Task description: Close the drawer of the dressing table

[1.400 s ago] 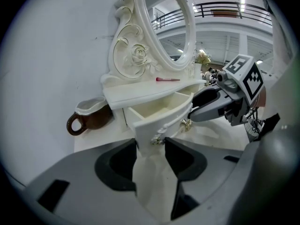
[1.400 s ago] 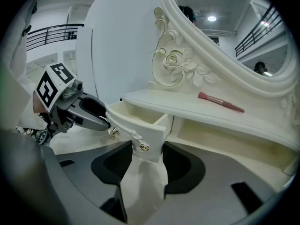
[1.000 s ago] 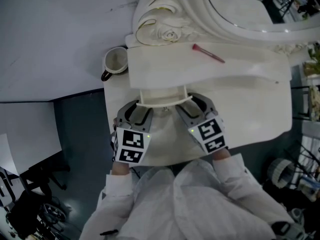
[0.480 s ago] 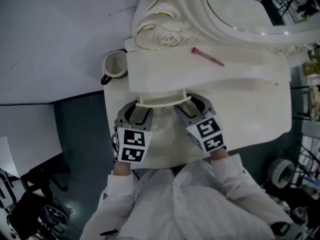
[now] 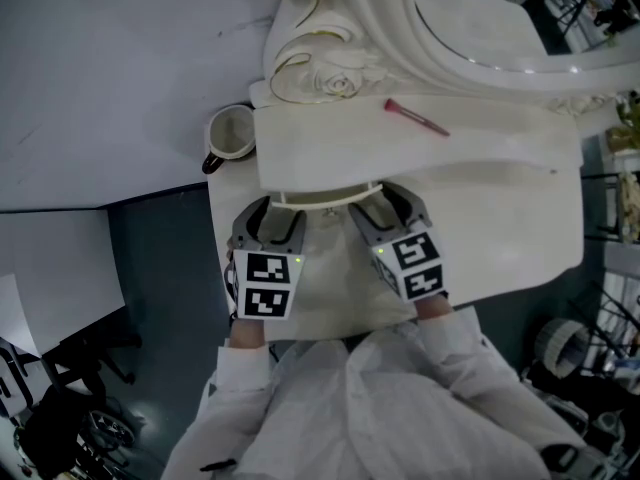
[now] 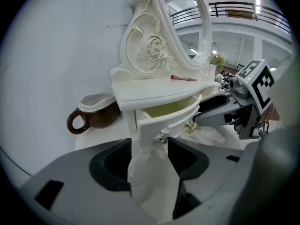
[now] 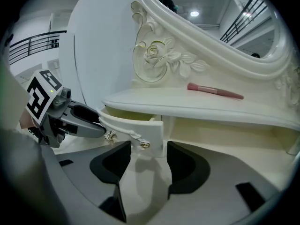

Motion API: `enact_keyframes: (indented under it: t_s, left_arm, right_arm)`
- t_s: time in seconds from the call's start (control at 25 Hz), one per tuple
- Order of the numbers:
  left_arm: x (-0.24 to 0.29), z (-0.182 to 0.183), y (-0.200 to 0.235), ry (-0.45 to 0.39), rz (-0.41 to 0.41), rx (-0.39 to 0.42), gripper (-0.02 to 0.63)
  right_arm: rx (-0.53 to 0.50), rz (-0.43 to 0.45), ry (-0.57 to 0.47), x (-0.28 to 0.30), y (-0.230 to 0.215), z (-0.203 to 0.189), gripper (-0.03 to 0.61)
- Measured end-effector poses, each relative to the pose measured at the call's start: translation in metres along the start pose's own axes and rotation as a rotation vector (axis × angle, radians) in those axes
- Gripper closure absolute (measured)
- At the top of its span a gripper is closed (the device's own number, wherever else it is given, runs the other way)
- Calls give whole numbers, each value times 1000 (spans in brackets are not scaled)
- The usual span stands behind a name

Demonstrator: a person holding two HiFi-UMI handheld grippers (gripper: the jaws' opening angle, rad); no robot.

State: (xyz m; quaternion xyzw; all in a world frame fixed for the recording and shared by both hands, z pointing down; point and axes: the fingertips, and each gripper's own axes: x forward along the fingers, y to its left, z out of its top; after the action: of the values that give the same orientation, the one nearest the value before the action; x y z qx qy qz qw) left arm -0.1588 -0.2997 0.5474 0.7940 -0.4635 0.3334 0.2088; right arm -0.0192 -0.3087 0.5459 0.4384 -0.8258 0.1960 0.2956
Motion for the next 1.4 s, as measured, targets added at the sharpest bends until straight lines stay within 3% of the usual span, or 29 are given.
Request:
enact_keyframes:
  t_s: [1.0,1.4]
  left_arm:
    - [17,20,22,-16,61,-61,387]
    - [20,22,22,-9,27,-67,387]
  right_arm:
    - [80,-35,-49,20,-13,22,357]
    - [70,-32,-41,23,-15,25,356]
